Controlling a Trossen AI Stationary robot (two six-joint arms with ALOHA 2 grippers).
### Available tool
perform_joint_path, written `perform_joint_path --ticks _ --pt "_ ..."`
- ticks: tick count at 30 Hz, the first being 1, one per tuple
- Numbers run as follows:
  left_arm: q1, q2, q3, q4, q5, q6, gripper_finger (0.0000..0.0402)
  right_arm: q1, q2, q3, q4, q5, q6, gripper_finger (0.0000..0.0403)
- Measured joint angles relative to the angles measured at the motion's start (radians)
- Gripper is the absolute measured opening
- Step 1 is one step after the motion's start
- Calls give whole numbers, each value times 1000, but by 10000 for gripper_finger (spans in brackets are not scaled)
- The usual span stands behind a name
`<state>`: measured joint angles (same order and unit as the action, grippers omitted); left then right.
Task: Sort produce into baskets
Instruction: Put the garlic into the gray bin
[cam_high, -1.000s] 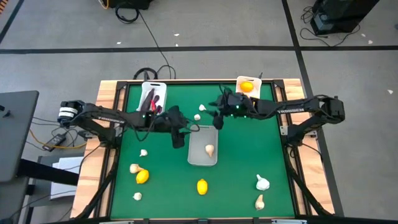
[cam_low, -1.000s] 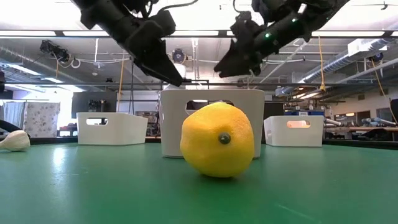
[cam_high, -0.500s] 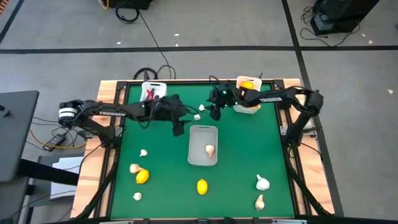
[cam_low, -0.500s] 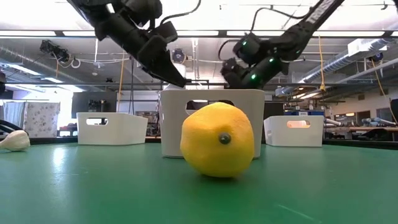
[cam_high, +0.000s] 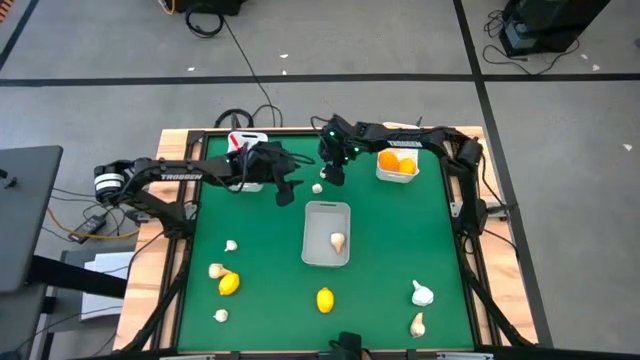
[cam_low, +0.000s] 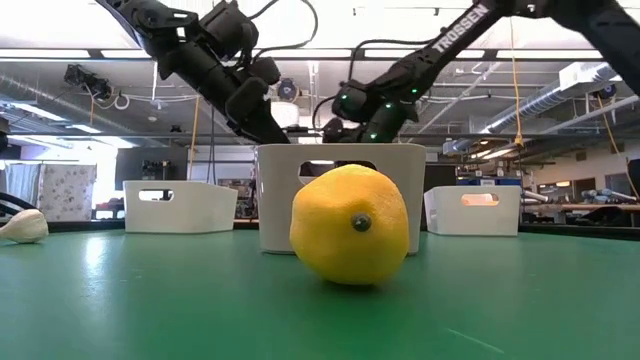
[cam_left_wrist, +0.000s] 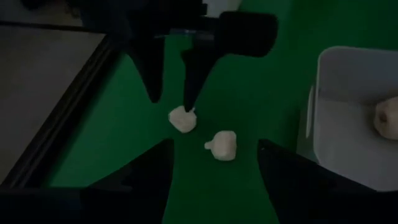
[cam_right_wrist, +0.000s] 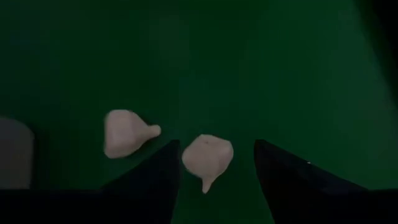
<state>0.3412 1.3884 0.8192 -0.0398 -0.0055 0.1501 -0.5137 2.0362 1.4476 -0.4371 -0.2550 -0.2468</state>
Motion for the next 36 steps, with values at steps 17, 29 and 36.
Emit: perform_joint_path --ticks 17,29,36 --pt "0 0 -21 14 0 -20 236 2 132 160 -183 -1 -27 73" --pt "-15 0 -21 80 -1 44 236 59 -72 154 -278 -94 23 62" --pt "-76 0 -21 199 1 190 236 121 -178 114 -240 -272 65 66"
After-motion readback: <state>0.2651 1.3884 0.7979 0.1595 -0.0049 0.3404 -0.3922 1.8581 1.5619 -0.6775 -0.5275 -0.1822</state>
